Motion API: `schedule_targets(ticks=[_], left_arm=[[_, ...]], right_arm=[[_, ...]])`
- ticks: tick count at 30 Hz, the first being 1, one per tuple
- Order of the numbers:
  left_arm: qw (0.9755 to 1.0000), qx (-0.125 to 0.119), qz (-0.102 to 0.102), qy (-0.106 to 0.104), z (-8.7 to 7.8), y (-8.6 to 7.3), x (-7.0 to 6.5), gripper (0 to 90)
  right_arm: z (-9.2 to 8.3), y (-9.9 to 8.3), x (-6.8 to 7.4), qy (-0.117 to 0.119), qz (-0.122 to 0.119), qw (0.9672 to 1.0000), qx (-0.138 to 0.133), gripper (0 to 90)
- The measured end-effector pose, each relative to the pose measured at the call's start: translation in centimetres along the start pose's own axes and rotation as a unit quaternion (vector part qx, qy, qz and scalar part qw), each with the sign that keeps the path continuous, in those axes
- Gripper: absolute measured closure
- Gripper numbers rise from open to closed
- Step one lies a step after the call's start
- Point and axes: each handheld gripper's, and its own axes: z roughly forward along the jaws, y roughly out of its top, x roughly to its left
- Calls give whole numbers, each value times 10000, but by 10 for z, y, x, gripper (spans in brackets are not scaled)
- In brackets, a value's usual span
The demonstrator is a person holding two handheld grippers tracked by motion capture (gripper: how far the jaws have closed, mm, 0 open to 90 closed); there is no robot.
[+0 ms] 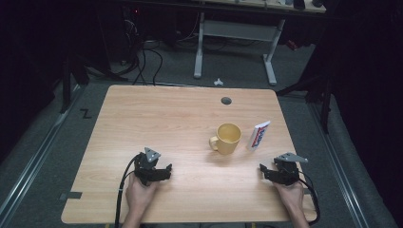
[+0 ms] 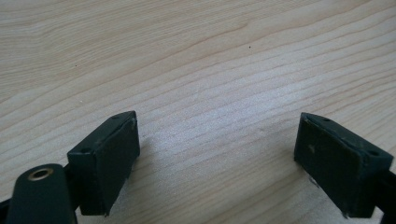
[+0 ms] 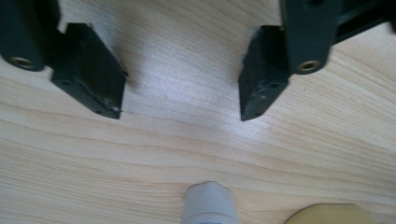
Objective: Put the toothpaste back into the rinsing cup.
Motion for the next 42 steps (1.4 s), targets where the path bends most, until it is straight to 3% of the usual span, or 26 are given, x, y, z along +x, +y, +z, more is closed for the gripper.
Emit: schedule_targets(ticks=[6,13,18,22,27,33,42], left_arm=[[10000,-1,-1,1,0,0,0,145],[10000,-5,-6,5,0,0,0,147],[10000,-5,-8,5,0,0,0,148],[10000,-5,-7,5,0,0,0,148],[10000,-4,-6,6,0,0,0,148],[10000,-5,-7,7,0,0,0,148],[10000,-5,-7,7,0,0,0,148]], right_arm=[[-15,-3,-5,-24,354,9992,-171,339],[-33,-13,-3,-136,341,9989,-279,339],[-40,-16,3,-46,411,9984,-393,360],[-47,-14,15,-48,357,9977,-572,337],[-50,-6,22,25,352,9963,-785,319],[-46,7,29,58,277,9959,-855,313],[-38,25,26,59,384,9943,-989,306]])
